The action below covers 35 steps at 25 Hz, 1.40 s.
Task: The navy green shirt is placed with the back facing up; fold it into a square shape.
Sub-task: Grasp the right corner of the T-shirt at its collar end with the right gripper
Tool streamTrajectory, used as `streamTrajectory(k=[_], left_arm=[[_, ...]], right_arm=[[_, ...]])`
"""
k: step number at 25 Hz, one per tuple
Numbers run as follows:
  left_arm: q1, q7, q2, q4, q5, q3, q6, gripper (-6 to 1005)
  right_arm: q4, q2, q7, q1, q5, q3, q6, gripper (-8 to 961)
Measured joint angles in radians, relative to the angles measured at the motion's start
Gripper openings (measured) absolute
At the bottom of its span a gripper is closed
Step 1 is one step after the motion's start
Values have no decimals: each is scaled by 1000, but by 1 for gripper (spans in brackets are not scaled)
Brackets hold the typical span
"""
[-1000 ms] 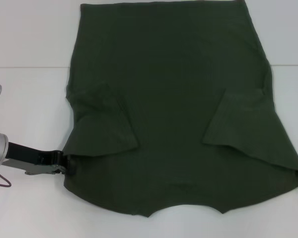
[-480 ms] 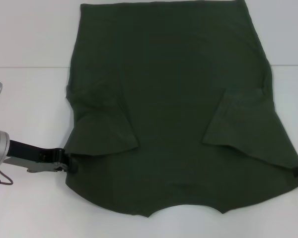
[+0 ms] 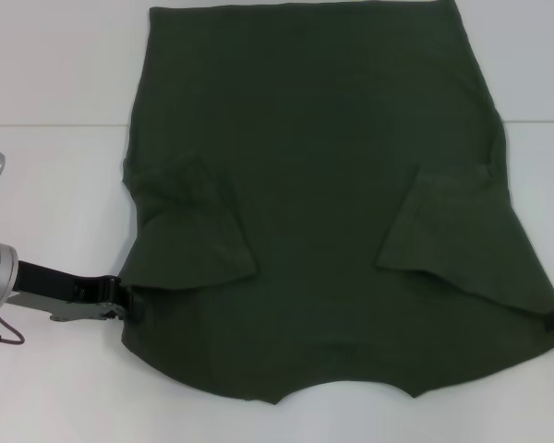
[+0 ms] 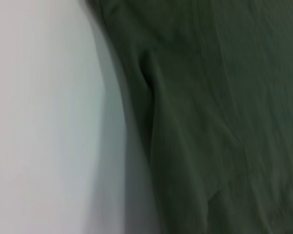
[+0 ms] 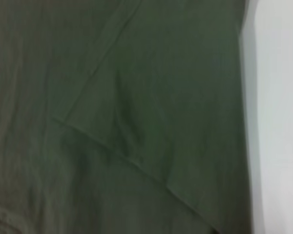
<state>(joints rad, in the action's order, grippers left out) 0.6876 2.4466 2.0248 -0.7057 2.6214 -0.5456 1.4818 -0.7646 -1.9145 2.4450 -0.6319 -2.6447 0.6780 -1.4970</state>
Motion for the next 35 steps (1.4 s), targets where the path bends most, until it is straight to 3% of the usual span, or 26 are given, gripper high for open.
streamTrajectory(k=[19,31,35], left_arm=[[3,-9,0,0,-5,3,5,36],[5,-23,-1,0,-25,3,20,37],[5,-24,-2,0,-28,4,22,37]], right_arm=[[39,-35,-7,-54,2,10,11,689],[30,-46,-23,-56,0,31,42,684],[37,-44,-27,-59,-3,31,44,504]])
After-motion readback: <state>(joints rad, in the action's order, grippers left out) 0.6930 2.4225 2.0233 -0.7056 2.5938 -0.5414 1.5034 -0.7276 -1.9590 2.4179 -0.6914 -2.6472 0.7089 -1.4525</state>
